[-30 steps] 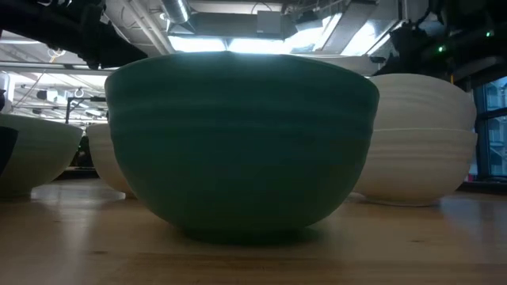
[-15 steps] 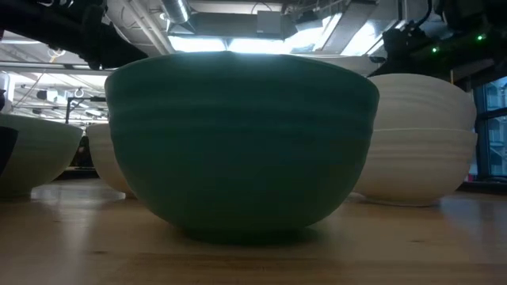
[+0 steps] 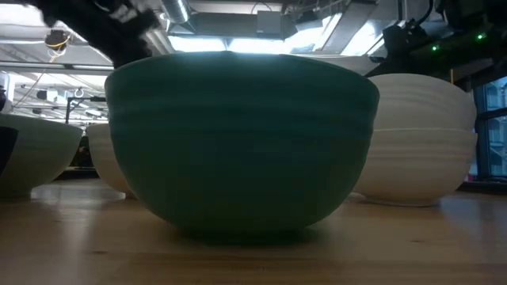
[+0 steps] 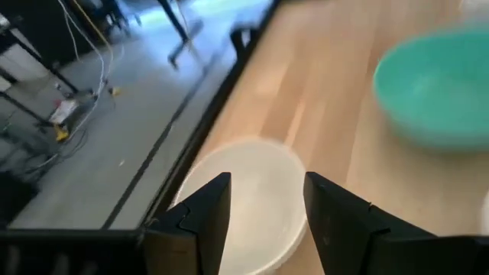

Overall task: Nest bowls inside each other
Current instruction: Stack the top white bowl on the bottom right white bowls

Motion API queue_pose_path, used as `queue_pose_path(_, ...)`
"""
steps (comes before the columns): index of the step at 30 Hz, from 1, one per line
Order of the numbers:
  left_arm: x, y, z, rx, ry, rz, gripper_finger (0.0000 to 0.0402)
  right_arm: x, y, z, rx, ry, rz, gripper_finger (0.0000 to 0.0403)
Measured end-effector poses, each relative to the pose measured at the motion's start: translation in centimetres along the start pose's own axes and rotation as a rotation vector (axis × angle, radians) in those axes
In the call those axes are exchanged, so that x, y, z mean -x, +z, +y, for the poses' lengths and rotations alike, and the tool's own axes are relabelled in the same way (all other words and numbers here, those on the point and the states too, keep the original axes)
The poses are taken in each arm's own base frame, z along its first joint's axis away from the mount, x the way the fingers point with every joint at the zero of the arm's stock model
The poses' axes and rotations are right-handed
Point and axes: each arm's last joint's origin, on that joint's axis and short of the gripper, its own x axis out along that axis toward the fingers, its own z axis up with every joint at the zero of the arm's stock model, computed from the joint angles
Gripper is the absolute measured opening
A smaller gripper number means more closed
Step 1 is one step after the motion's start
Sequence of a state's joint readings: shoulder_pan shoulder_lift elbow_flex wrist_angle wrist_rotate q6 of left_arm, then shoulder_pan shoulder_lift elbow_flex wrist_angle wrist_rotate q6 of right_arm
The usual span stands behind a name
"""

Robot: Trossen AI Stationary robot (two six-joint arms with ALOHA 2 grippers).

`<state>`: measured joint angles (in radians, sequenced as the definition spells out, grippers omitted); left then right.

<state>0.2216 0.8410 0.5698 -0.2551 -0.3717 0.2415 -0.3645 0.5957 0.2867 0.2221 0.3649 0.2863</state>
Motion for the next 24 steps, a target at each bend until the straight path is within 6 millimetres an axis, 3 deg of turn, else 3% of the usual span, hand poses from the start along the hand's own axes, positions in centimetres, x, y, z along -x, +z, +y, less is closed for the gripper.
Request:
queue_pose_path(5, -3.1, -0.3, -0.1, -0.036, -0.056, 0.190, 0.0161, 0.0, -0.1, 0.0, -0.024, 0.005, 0.009, 0.0032)
queue_pose_path(11, -5.9, -1.0, -0.8, -0.039, -0.163, 0.288, 0.0158, 0.0, -0.2, 0.2, -0.024, 0.085, 0.034, 0.0032)
queue_pose_path(24, -8.4, -2.5, -1.7, -0.137, -0.206, 0.405, 0.0157, 0.0, -0.2, 0.2, -0.018, 0.091, 0.037, 0.0032)
